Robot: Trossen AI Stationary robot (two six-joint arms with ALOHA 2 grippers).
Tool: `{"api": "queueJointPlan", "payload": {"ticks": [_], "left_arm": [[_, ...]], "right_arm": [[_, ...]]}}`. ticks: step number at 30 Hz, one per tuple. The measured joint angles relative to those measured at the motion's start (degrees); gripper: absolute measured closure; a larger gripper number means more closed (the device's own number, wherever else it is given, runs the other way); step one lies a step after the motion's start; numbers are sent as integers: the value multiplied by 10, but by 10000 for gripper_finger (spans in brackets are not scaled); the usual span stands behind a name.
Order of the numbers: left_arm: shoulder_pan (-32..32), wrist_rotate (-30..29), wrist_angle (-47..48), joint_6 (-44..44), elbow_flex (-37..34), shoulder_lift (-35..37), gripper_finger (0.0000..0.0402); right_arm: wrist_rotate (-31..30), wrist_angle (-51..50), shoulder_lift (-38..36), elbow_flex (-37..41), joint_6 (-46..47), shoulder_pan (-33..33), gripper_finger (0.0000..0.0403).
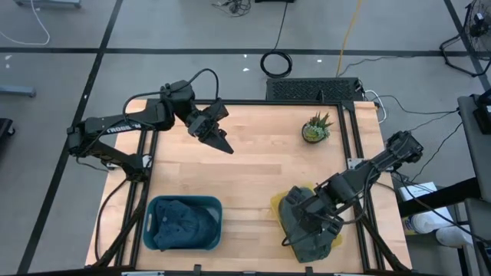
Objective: Pick & Place hat
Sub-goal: Put the gray cap into the yellow bin
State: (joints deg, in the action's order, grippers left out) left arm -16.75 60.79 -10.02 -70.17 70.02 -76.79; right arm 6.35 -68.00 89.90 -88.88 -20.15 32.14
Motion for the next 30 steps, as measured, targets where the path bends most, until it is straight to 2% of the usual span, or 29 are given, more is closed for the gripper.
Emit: {"api": "queueJointPlan", "payload": {"ticks": [11, 30], "left_arm": [[0, 6, 0, 9, 0, 0, 250], [0, -9, -1, 10, 0, 0, 250]], "right_arm": [[16, 101, 0, 106, -6, 3, 403], [20, 269, -2, 272, -37, -67, 403]]}}
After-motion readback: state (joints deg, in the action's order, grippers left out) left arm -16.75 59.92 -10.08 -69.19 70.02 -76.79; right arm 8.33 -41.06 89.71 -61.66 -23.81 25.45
